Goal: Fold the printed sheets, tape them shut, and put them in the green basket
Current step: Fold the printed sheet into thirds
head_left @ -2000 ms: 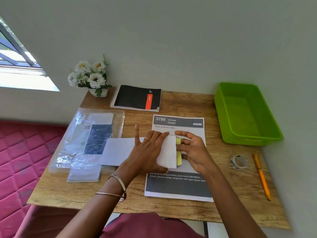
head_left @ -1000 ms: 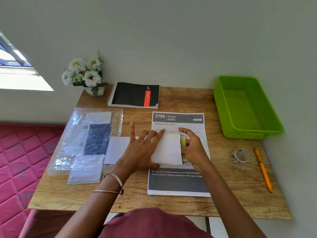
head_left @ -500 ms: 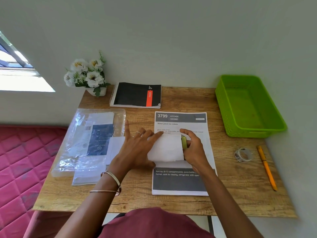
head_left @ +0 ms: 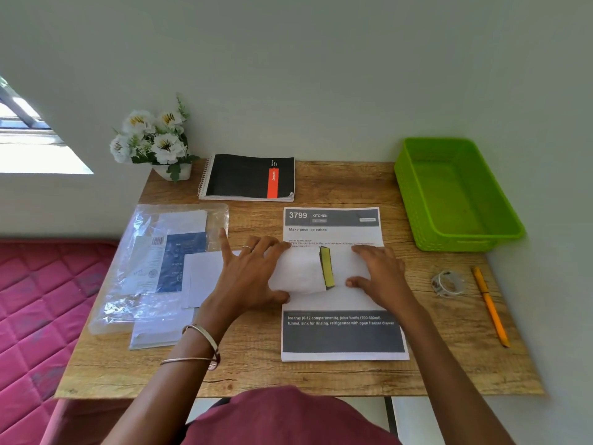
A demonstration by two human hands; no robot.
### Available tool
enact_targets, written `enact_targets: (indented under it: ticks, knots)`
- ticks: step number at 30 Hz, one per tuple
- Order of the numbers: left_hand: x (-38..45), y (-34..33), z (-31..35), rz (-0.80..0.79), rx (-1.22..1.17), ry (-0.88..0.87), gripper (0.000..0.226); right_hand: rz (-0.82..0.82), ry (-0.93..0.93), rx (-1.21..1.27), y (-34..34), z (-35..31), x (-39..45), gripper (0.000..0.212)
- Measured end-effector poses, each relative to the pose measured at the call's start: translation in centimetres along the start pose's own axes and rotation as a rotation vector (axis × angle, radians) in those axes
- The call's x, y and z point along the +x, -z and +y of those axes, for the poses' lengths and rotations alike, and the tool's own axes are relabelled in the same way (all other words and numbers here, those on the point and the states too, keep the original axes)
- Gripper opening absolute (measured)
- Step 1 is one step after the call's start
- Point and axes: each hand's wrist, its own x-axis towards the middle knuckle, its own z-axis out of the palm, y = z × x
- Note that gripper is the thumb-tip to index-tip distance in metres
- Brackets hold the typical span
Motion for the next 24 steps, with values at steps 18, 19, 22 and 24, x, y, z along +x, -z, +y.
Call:
enact_targets:
  ticks: [18, 19, 22, 24]
  knots:
    - [-2.0, 1.0, -2.3, 0.042, 0.045, 0.166, 0.091, -0.126, 0.056, -0.33, 2.0, -0.2, 2.8, 0.098]
    - [-2.0, 1.0, -2.2, 0.045, 0.047, 0.167, 0.091, -0.132, 0.053, -0.33, 2.1, -0.2, 2.9, 0.097]
    - [-2.0, 0.9, -2.2, 0.047, 0.039, 0.165, 0.092, -0.163, 0.034, -0.314, 2.4, -0.2, 3.3, 0.094]
    - [-2.0, 0.9, -2.1, 0.038, 0.041, 0.158, 0.093, -0.188, 0.023, -0.307, 2.5, -0.3, 3.6, 0.09]
